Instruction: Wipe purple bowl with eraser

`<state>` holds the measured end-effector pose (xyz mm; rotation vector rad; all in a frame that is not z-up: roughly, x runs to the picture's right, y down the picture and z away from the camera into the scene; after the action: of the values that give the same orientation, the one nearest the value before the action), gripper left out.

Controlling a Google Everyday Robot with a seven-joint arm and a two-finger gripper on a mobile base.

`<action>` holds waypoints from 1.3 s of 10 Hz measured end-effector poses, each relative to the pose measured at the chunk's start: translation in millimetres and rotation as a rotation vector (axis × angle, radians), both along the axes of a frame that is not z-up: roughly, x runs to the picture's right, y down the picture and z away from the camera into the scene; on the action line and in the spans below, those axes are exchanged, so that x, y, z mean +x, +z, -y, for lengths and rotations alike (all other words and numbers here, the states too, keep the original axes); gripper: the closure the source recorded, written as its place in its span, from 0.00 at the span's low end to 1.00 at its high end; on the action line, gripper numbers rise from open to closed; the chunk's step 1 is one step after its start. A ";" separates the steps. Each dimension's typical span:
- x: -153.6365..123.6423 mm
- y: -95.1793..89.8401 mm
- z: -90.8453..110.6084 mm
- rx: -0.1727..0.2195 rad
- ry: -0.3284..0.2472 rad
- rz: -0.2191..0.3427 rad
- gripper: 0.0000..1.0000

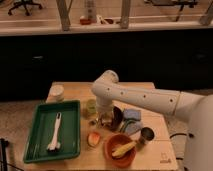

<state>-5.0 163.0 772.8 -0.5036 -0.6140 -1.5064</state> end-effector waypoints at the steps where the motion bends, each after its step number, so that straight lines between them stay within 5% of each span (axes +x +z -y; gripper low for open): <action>1: 0.6 -6.2 -6.2 -0.003 0.001 0.009 1.00; 7: 67.0 -10.1 -1.4 0.024 0.112 -0.107 1.00; 10: 67.1 16.3 22.2 0.054 0.143 -0.129 1.00; 13: 36.5 38.9 44.2 0.067 0.136 -0.090 1.00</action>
<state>31.5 118.9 811.7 -0.4666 -0.5160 -1.3640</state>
